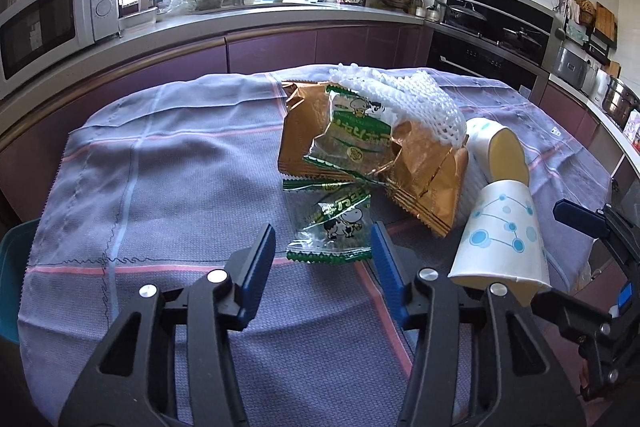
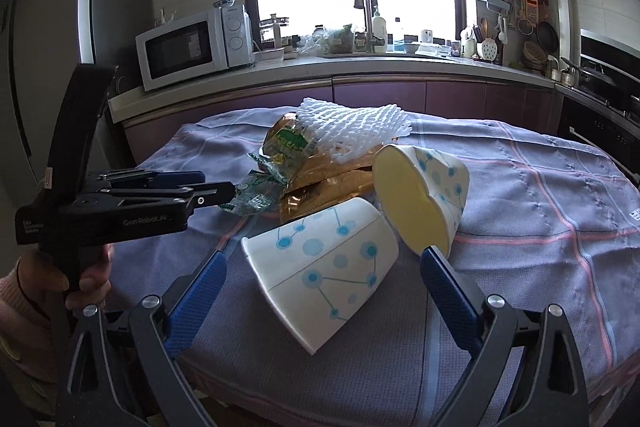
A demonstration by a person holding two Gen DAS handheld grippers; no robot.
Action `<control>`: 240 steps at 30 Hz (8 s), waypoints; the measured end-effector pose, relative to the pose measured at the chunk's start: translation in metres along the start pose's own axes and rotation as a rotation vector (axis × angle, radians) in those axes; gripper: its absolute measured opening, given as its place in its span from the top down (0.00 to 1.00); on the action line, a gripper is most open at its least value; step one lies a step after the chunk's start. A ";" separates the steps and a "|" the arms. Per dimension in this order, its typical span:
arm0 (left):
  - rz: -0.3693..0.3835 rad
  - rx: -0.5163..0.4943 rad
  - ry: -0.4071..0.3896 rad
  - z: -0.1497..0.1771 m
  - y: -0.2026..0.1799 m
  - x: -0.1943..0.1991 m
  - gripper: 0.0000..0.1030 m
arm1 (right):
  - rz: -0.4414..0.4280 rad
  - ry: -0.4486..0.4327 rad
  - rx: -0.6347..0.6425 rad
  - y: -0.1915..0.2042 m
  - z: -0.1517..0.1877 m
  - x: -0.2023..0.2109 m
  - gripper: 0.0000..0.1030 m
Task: Collect trash
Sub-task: 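Close left gripper on green snack wrapper while right gripper grasps a dotted paper cup, then carry wrapper in left gripper and cup in right gripper to the teal bin, then open left gripper over the bin while right gripper releases the cup into it, then move both open grippers back to the trash pile on the table, then close left gripper on second green wrapper while right gripper grasps the other cup, then carry wrapper and cup in both grippers over to the teal bin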
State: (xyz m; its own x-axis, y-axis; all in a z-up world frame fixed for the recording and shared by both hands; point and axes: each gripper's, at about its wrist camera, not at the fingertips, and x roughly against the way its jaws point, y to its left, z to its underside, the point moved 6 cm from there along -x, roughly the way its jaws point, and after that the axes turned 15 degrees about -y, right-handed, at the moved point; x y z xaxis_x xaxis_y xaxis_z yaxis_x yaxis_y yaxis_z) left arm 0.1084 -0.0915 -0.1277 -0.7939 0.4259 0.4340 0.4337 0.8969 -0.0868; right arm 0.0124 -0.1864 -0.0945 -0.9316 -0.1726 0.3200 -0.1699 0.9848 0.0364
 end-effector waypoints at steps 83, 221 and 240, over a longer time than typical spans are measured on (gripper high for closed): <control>-0.507 0.335 0.026 0.046 0.371 0.132 0.93 | -0.693 0.258 0.049 0.337 -0.073 -0.210 0.95; 0.175 0.211 0.062 -0.018 0.066 0.038 0.84 | 0.031 -0.136 -0.065 -0.044 -0.078 -0.003 0.97; 0.050 0.244 -0.012 -0.026 0.124 0.094 0.84 | -0.262 -0.114 -0.052 0.059 -0.094 -0.046 0.97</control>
State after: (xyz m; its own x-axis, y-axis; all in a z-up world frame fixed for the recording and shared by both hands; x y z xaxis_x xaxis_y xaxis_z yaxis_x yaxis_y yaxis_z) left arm 0.0991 0.0567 -0.0746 -0.7798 0.4705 0.4129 0.3577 0.8762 -0.3229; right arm 0.0753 -0.1182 -0.0179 -0.8887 -0.4196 0.1846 -0.3957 0.9055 0.1532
